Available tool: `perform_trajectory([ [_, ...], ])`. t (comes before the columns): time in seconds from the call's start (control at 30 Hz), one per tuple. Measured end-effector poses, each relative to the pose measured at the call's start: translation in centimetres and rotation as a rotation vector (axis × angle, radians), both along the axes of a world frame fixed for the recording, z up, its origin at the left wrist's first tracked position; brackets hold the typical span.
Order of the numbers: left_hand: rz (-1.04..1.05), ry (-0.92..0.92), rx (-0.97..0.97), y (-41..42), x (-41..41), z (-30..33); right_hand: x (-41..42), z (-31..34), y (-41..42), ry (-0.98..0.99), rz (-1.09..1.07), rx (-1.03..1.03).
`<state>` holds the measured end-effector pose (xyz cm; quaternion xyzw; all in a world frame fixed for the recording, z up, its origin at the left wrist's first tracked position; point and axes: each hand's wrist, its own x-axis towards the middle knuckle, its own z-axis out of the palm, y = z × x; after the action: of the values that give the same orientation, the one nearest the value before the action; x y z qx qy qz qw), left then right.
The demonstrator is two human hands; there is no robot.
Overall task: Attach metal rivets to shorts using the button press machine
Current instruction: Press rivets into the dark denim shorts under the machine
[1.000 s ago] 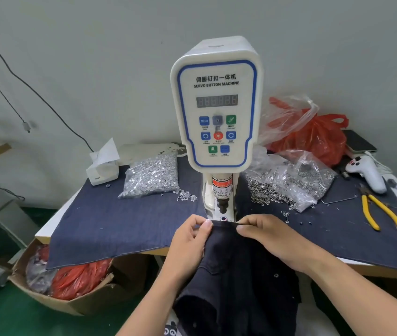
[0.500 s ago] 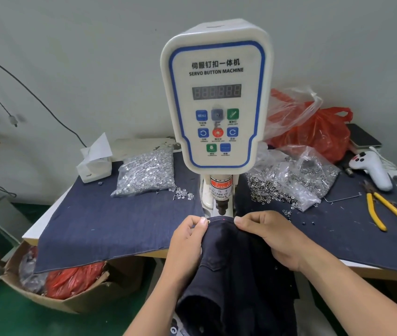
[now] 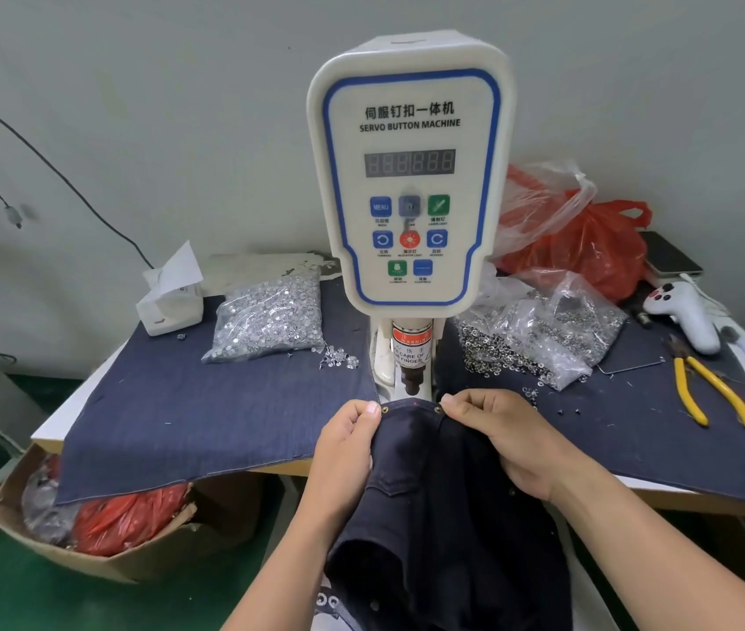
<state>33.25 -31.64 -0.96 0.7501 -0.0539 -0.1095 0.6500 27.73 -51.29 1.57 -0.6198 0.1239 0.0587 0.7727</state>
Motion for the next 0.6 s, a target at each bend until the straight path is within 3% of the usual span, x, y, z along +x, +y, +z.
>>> perform_trajectory([
  [0.6, -0.009, 0.026, 0.008, -0.03, 0.16, 0.05, -0.15, 0.36, 0.50, 0.000, -0.044, -0.055],
])
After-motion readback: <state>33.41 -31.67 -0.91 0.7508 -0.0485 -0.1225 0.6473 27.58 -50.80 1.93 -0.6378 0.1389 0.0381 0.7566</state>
